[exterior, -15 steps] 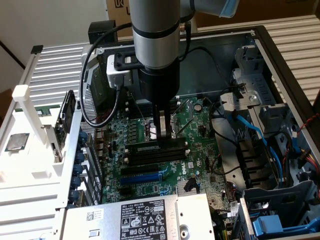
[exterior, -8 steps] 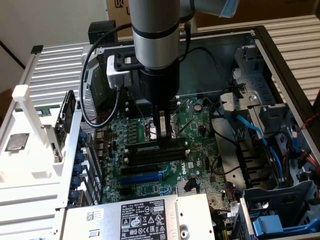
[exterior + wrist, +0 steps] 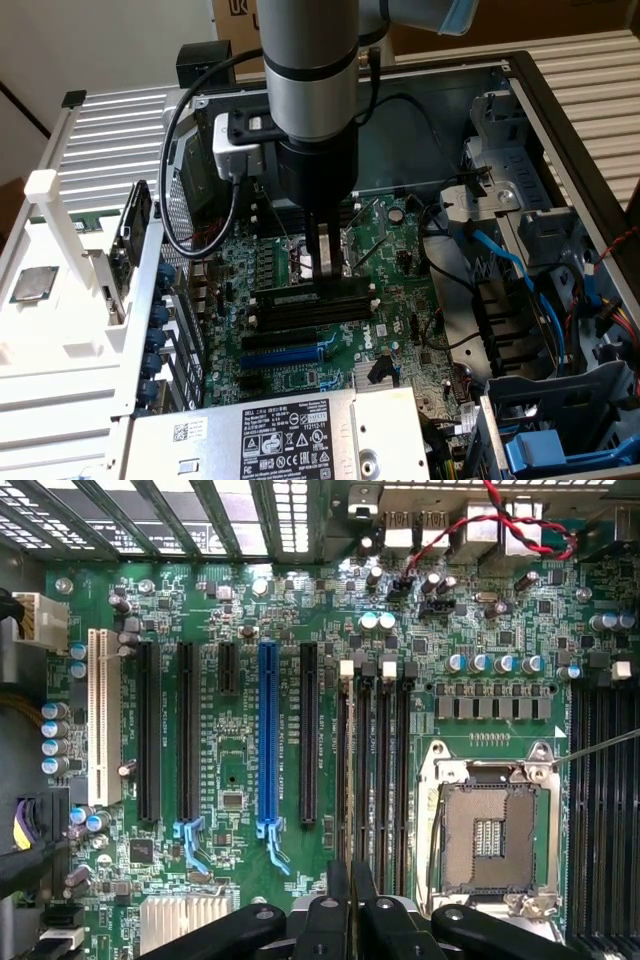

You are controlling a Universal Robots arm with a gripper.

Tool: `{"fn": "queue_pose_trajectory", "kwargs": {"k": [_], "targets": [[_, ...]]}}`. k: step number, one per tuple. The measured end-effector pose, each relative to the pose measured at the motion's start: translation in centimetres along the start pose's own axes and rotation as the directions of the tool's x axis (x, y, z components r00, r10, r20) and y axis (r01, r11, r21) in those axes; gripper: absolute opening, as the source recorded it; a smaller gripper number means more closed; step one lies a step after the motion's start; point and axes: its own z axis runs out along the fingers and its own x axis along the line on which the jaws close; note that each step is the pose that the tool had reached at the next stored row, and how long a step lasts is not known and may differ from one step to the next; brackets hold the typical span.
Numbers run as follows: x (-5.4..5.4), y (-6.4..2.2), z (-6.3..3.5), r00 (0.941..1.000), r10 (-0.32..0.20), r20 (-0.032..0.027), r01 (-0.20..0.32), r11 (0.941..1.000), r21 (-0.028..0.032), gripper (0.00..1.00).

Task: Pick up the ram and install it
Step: 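Insert the ram into the slot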

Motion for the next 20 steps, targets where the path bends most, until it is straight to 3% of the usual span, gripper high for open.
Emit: {"fn": "queue_pose_trajectory", "kwargs": {"k": [3, 12, 20], "targets": [[-0.02, 0.03, 0.08, 1.0, 0.0, -0.0007, 0.0, 1.0, 0.0002, 0.13], [-0.33, 0.05, 0.22, 0.9999, -0.003, -0.0119, 0.003, 1.0, 0.0001, 0.13], [-0.33, 0.09, 0.31, 0.9999, -0.007, -0.0128, 0.007, 1.0, 0.0, 0.13]]}}
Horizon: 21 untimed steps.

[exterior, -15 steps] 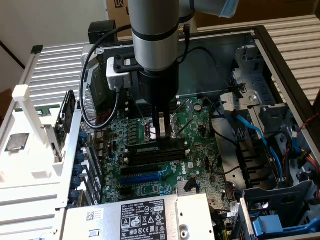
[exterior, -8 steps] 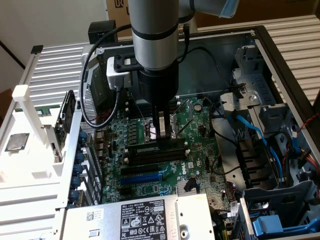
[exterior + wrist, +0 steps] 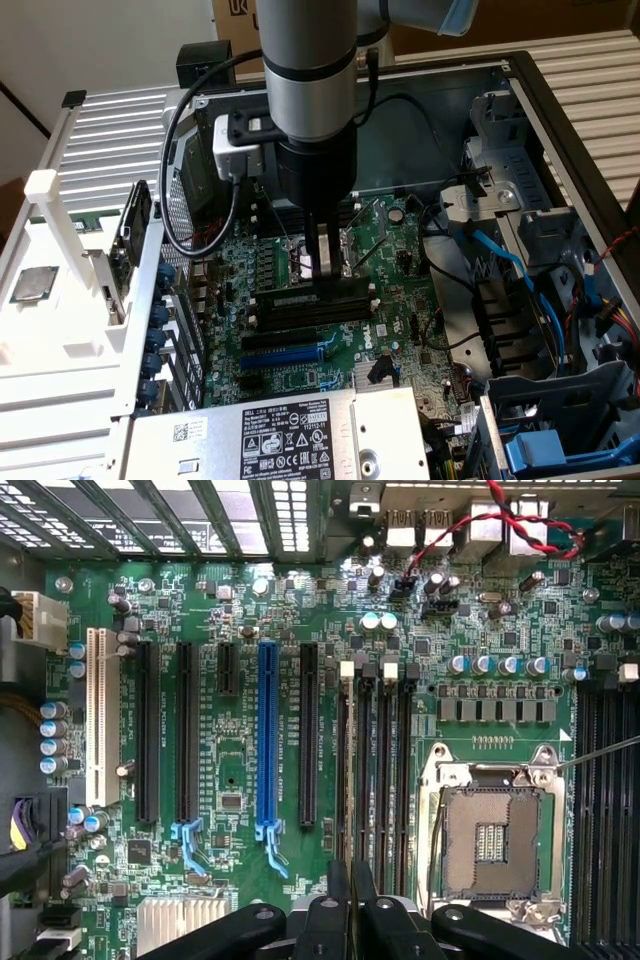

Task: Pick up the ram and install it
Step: 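Insert the ram into the slot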

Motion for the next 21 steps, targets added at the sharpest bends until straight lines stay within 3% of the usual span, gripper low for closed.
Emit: {"fn": "queue_pose_trajectory", "kwargs": {"k": [21], "targets": [[0.02, -0.01, 0.26, 1.0, 0.001, -0.0001, -0.001, 1.0, -0.0029, 0.13]]}}
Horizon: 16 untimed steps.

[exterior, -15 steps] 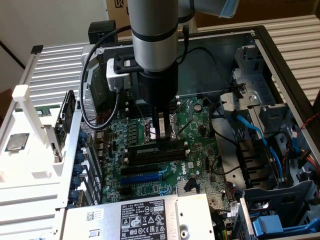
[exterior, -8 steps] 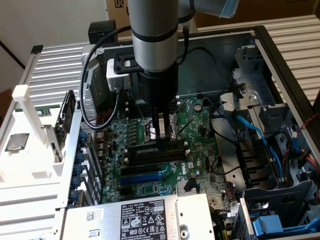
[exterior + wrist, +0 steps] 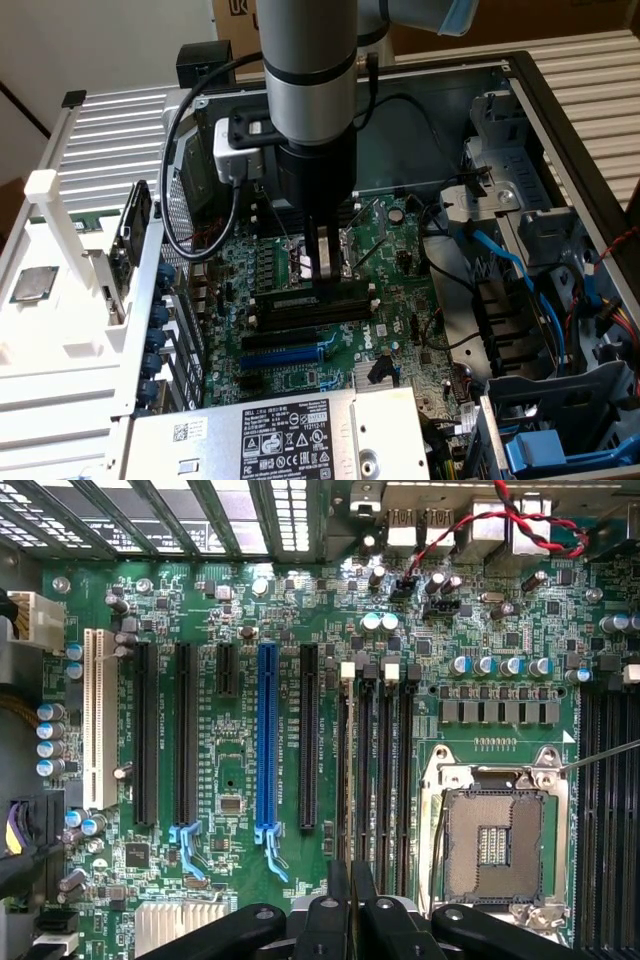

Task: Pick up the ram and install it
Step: 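Insert the ram into the slot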

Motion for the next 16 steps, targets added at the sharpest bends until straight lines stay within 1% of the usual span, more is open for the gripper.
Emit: {"fn": "queue_pose_trajectory", "kwargs": {"k": [16], "targets": [[0.0, 0.0, 0.14, 1.0, 0.007, -0.0019, -0.007, 1.0, 0.0001, 0.13]]}}
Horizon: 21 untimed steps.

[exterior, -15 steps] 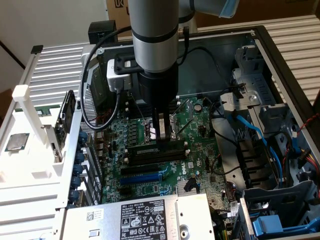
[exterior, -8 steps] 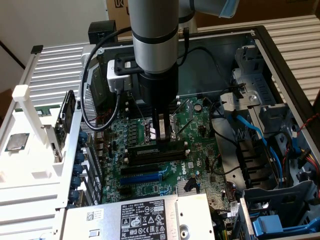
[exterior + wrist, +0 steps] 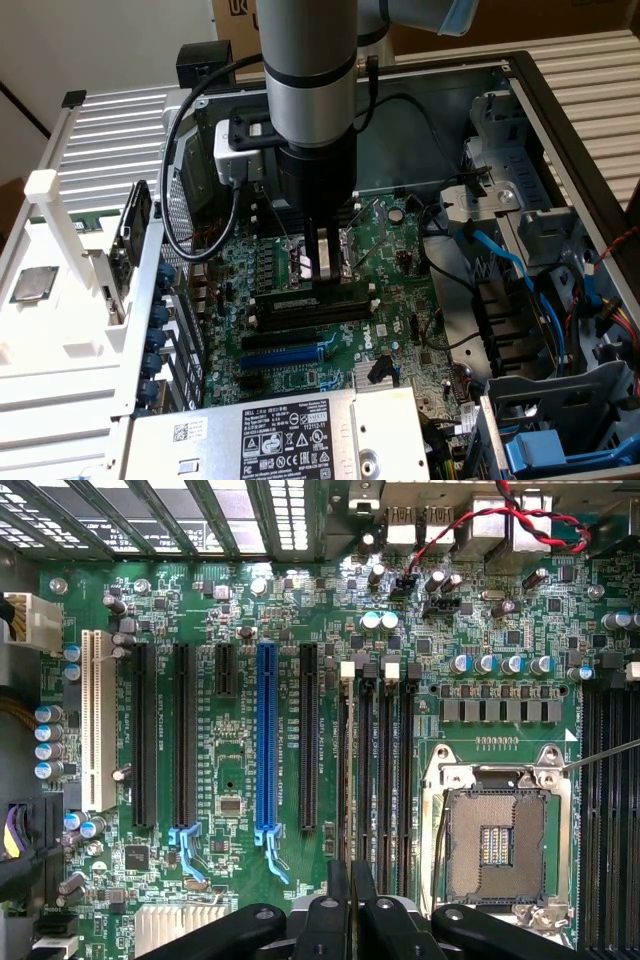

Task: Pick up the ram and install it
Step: 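Insert the ram into the slot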

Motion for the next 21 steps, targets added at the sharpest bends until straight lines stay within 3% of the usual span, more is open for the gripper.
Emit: {"fn": "queue_pose_trajectory", "kwargs": {"k": [21], "targets": [[-0.02, 0.22, 0.03, 1.0, 0.0, 0.0, 0.0, 1.0, 0.0, 0.13]]}}
